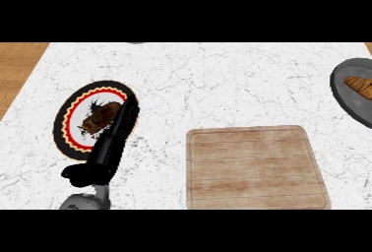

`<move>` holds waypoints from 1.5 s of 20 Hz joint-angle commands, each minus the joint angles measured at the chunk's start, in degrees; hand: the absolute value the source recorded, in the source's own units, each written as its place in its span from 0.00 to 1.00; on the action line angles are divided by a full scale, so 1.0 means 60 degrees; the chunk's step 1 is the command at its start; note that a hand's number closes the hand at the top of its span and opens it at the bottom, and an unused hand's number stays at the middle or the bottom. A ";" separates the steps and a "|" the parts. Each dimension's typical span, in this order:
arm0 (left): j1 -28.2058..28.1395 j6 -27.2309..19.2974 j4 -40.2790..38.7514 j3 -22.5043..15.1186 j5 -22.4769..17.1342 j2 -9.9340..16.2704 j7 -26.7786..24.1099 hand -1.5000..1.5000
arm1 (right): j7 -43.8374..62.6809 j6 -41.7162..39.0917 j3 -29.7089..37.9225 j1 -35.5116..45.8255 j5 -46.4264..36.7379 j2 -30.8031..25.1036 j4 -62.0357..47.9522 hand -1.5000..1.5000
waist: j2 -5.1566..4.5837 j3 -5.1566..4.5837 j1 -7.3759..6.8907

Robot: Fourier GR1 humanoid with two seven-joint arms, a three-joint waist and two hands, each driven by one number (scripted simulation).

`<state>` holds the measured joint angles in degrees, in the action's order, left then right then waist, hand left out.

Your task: Pick the croissant from the cutting board and place it in the pan

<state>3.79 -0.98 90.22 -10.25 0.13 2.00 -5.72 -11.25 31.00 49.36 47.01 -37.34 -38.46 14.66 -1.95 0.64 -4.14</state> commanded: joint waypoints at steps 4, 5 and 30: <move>0.0124 -0.0195 0.0061 0.0124 0.0047 -0.0054 0.0275 0.50 | -0.1904 -0.1285 0.1407 -0.0627 0.1740 -0.0204 0.0091 0.00 | 0.0143 -0.0038 0.0376; -0.0065 -0.0063 -0.0065 0.0320 -0.0131 0.0050 -0.0044 0.50 | -0.1992 -0.1915 0.1577 -0.0698 0.1970 -0.0433 -0.0005 0.00 | 0.0135 -0.0039 0.0369; -0.0735 0.0188 0.0531 0.0738 -0.0168 0.0276 0.0292 0.50 | -0.4281 -0.4908 -0.0143 -0.3549 0.4202 0.0699 0.1241 0.00 | 0.0321 -0.0103 0.0639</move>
<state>0.51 -1.33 91.71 -7.80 0.67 1.94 -5.11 -35.06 1.36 50.34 27.83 -14.06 -36.76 20.37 -0.06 0.03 -0.34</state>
